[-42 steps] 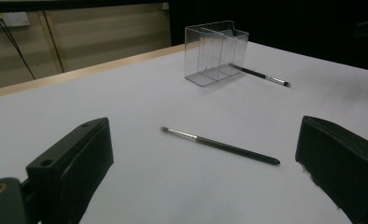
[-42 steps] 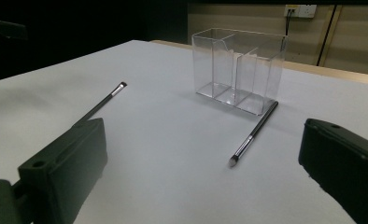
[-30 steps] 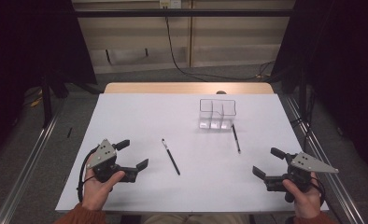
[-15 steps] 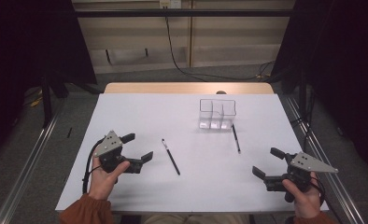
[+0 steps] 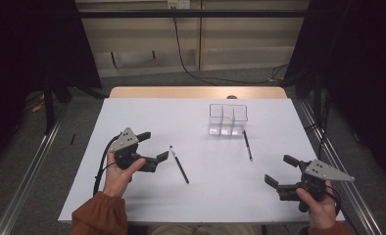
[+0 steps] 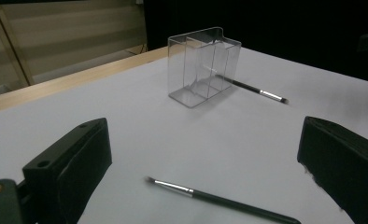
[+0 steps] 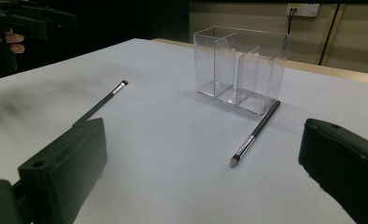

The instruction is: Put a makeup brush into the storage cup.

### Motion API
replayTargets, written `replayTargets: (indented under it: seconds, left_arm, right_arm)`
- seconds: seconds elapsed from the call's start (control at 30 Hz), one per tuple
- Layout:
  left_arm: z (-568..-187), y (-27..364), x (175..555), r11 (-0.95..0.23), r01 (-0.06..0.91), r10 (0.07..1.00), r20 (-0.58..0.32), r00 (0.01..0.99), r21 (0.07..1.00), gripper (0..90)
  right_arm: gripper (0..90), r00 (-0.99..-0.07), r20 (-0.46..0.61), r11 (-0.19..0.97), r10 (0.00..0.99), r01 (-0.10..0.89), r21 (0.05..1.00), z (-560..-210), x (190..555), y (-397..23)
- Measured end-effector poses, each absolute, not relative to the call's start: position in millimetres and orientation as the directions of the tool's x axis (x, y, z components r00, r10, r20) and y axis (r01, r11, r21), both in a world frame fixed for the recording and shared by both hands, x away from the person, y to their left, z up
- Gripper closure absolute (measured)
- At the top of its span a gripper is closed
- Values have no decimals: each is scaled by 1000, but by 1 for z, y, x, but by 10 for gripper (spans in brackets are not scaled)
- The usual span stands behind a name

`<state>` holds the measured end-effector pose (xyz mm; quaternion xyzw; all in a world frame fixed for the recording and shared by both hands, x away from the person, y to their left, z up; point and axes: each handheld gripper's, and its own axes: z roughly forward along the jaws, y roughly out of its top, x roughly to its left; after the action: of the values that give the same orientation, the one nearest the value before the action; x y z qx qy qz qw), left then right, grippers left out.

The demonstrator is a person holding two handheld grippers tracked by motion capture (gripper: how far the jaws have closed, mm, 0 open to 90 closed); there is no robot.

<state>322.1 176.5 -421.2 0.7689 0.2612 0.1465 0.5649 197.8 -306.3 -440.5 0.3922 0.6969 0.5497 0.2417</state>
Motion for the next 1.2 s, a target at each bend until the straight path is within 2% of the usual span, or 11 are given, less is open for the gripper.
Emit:
replayTargets:
  seconds: [0.47, 1.0, 1.2]
  left_arm:
    - [-410, 159, 343, -198, 197, 524, -67, 849, 960, 12]
    - [-406, 141, 361, -152, 174, 540, -66, 839, 973, 14]
    - [-400, 135, 368, -193, 184, 527, -56, 848, 964, 17]
  right_arm:
    - [7, -581, 93, 94, 809, 283, 955, -441, 198, -306]
    - [7, -583, 93, 96, 807, 285, 954, -441, 199, -306]
    - [7, -586, 91, 99, 805, 284, 954, -441, 199, -306]
